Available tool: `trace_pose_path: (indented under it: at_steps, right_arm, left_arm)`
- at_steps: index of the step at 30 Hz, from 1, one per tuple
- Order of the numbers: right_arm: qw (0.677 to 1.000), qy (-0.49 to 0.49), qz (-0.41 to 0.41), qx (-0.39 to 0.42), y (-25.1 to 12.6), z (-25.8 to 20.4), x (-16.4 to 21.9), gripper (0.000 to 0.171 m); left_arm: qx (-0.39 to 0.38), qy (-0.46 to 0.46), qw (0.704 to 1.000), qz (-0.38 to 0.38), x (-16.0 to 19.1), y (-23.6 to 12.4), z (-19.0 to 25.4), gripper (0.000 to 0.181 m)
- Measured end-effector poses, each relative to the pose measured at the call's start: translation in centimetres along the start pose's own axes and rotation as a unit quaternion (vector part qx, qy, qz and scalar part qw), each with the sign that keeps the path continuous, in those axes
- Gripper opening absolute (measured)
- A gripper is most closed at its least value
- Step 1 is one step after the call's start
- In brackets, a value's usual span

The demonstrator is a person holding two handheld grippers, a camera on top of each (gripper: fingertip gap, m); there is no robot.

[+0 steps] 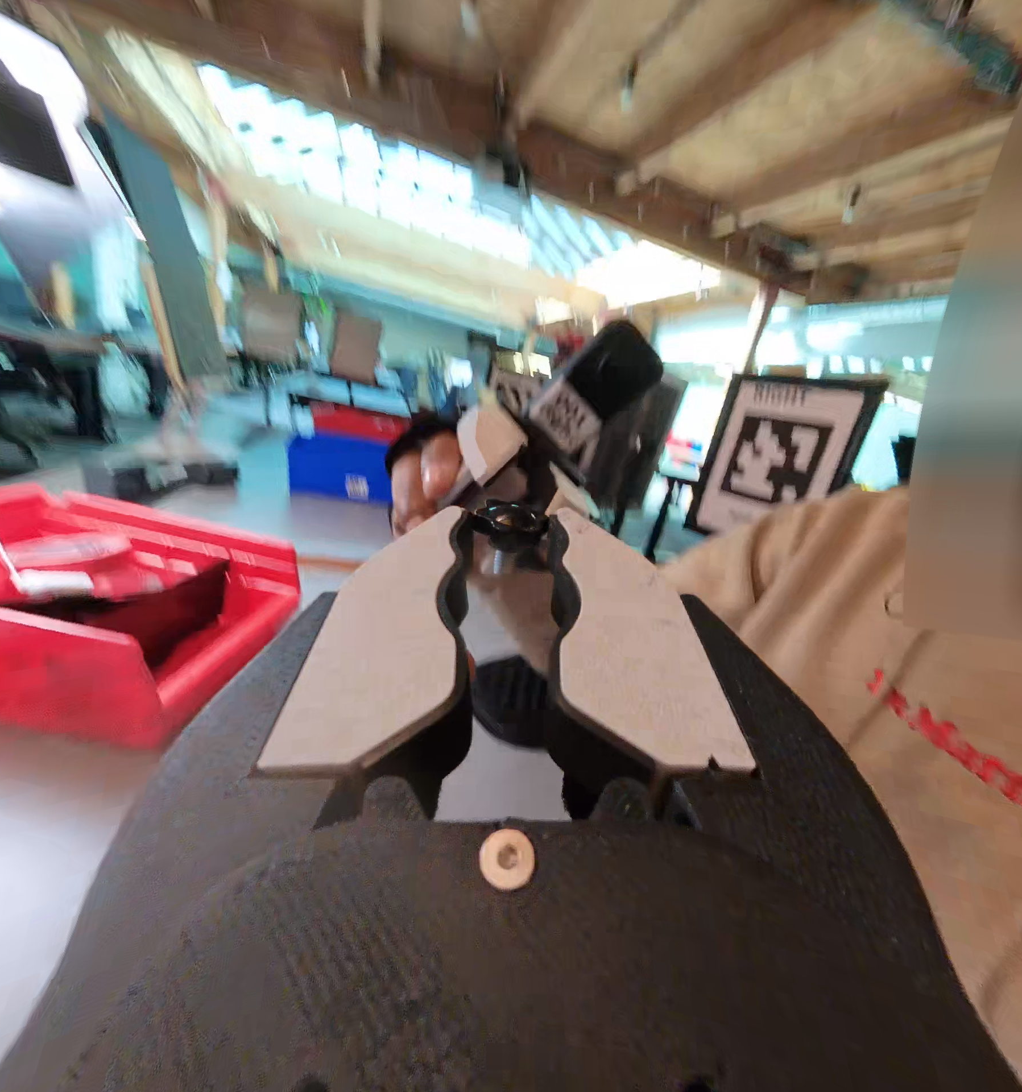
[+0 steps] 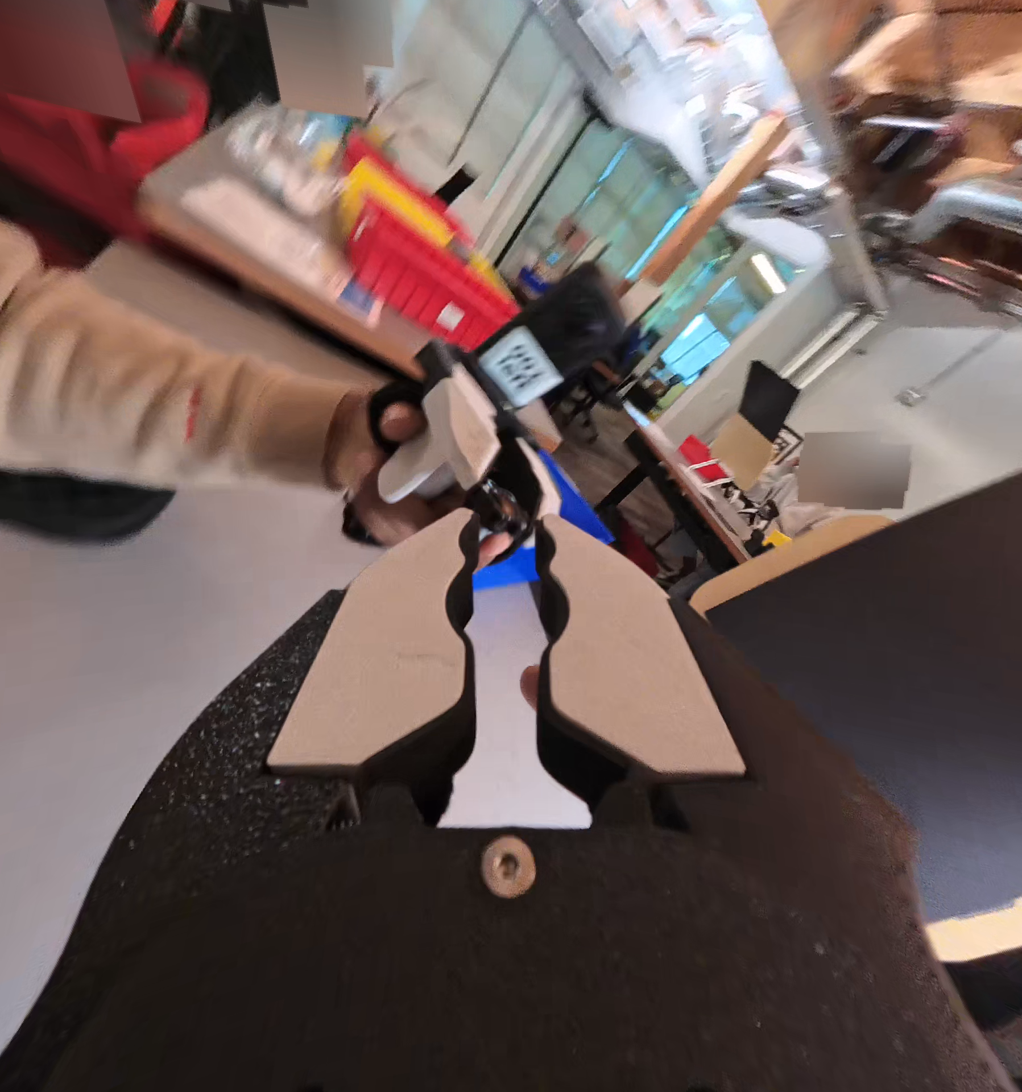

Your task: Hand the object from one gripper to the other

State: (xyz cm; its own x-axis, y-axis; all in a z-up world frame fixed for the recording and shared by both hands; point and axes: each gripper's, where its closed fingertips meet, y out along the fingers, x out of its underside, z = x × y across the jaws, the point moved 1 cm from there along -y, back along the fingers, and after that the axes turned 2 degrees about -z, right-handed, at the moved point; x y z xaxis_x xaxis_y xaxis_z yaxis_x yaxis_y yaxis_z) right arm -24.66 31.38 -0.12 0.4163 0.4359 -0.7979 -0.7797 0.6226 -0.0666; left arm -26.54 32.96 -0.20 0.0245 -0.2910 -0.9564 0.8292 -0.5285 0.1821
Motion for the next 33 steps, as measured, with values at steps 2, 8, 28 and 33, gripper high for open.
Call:
trace_pose_path:
  at_steps: [2,8,28,33]
  right_arm:
    - [0.996,0.066,0.046,0.027,-0.3,1.6,-0.6,0.02]
    - [0.976,0.191,0.099,0.045,1.7,1.8,-0.7,0.023]
    - [0.963,-0.158,-0.196,0.097,0.6,1.5,4.1,0.011]
    - [0.944,-0.214,-0.237,0.083,1.6,0.5,5.7,0.011]
  left_arm:
    - [-0.01,0.017,0.996,0.082,-2.2,-0.9,0.1,0.024]
    - [-0.033,0.063,0.981,0.18,-3.8,-0.9,0.4,0.024]
    - [-0.207,0.087,0.963,-0.149,2.0,-0.5,-3.1,0.043]
    - [-0.222,0.059,0.957,-0.177,3.5,-0.2,-4.2,0.035]
